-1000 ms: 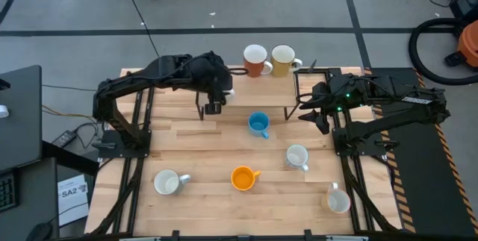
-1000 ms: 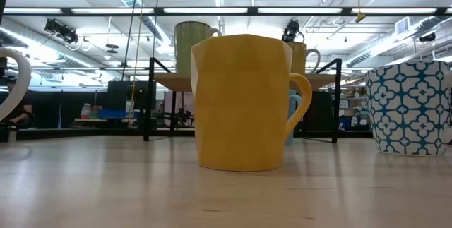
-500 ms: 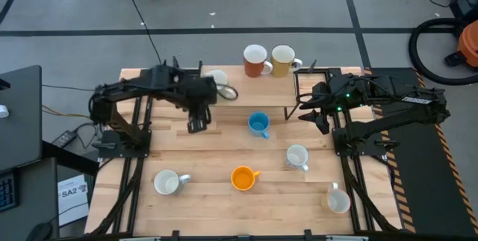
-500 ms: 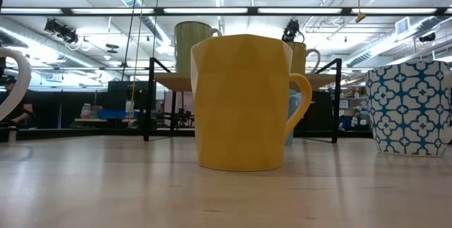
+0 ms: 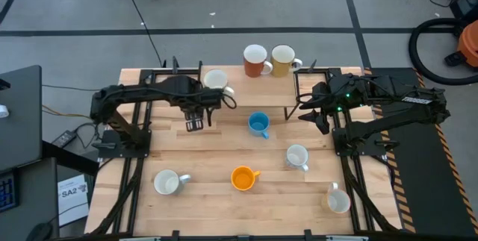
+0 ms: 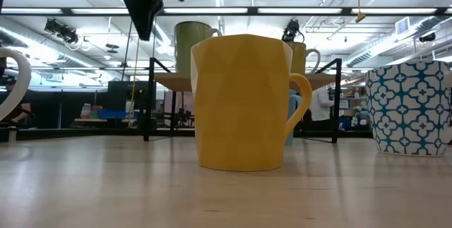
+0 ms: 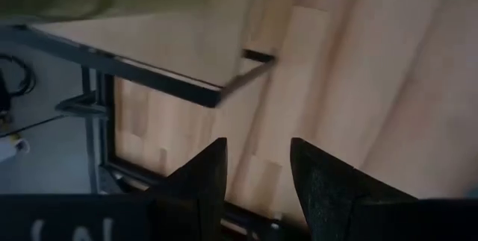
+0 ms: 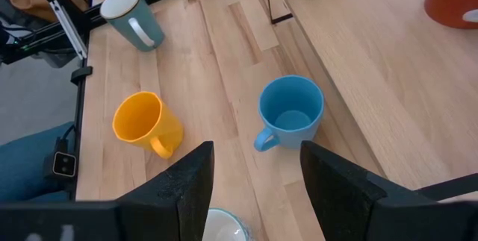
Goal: Place coffee mugs
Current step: Put the green mug on the shelf
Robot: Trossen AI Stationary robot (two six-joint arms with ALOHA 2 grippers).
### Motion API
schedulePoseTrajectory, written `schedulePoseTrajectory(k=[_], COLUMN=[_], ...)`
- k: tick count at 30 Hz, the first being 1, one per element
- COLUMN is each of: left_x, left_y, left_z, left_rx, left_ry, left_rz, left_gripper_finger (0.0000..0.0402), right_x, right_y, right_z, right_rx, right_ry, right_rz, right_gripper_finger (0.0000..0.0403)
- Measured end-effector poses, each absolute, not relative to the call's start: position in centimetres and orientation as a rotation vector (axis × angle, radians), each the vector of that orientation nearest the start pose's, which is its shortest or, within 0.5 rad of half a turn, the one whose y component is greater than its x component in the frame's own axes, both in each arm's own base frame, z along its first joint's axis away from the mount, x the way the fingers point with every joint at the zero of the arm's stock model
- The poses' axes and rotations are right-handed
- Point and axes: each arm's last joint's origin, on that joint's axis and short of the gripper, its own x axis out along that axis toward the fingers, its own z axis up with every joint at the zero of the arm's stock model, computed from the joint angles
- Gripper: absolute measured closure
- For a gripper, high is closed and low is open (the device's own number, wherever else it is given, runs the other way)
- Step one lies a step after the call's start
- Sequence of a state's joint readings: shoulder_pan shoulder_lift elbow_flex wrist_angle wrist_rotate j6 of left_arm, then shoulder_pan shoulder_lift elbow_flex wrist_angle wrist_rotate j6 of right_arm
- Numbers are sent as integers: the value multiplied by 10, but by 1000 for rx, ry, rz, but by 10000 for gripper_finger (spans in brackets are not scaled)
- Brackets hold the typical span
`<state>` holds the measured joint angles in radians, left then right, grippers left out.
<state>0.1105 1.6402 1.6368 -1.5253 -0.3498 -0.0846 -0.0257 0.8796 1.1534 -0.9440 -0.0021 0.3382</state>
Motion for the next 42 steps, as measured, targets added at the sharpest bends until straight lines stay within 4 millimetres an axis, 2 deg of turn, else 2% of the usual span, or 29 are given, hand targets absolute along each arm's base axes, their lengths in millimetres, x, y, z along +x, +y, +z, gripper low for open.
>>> schedulePoseTrajectory(k=[9, 28, 32, 36, 42], left_x=[293, 307, 308, 303, 305], left_y=[70, 117, 120, 115, 96], left_z=[331, 340, 341, 338, 335], left_rx=[61, -47, -69, -67, -181], left_ry=[1379, 1079, 1052, 1126, 1169], left_rz=[519, 665, 685, 668, 504], left_gripper_finger=[249, 249, 249, 249, 249], right_x=[147, 147, 147, 147, 147], right_y=[-4, -4, -4, -4, -4], right_z=[371, 371, 371, 371, 371], right_rx=[335, 334, 335, 335, 334], right_ry=[660, 660, 660, 660, 660], right_rz=[-136, -136, -136, -136, -136], right_gripper_finger=[197, 197, 197, 197, 197])
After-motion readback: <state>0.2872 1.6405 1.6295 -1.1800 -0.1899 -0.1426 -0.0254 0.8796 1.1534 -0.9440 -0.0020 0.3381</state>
